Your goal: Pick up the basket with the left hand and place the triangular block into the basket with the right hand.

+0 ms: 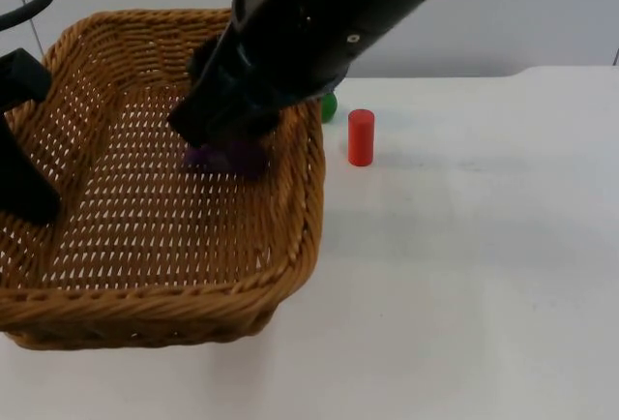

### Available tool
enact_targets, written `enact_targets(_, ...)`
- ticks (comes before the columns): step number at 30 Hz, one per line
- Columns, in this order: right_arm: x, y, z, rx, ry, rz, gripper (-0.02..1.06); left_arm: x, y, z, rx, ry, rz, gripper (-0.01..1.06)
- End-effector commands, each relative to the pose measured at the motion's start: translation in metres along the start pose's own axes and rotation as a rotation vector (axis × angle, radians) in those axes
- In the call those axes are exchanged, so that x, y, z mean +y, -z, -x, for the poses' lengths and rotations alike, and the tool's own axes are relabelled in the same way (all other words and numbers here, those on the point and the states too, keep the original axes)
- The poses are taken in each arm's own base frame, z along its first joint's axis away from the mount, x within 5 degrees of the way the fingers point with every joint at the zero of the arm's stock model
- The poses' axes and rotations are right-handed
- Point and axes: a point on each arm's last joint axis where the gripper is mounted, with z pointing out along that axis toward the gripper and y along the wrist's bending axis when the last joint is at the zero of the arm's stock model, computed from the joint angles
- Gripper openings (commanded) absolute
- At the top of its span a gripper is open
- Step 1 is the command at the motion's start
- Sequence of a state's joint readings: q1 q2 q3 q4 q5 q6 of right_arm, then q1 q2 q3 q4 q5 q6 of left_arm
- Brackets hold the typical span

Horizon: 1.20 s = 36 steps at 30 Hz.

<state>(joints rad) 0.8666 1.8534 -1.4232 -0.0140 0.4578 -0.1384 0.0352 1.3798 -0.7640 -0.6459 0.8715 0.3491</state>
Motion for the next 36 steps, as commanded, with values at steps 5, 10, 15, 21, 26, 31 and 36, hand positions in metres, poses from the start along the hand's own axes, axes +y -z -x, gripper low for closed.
enact_targets(5,-0.004,0.044,0.025,-0.176,0.040,-0.041,0.68,-0.002,0.003,-0.001,-0.008,0.008,-0.021,0.00)
enact_targets(10,-0.011,0.116,0.045,-0.338,0.099,-0.109,0.68,-0.002,0.003,0.000,-0.013,0.018,-0.014,0.00)
enact_targets(15,-0.012,0.186,0.052,-0.479,0.096,-0.141,0.68,0.011,0.009,0.004,-0.054,0.066,0.005,0.00)
enact_targets(21,-0.012,0.234,0.046,-0.540,0.089,-0.159,0.68,0.045,0.024,0.014,-0.179,0.177,0.065,0.00)
enact_targets(26,-0.012,0.242,0.044,-0.547,0.088,-0.162,0.68,0.068,0.019,0.022,-0.216,0.237,0.119,0.00)
enact_targets(31,-0.012,0.243,0.043,-0.540,0.085,-0.160,0.68,0.085,0.001,0.032,-0.250,0.278,0.160,0.00)
enact_targets(36,-0.012,0.243,0.043,-0.538,0.085,-0.162,0.68,0.100,-0.016,0.037,-0.234,0.300,0.199,0.00)
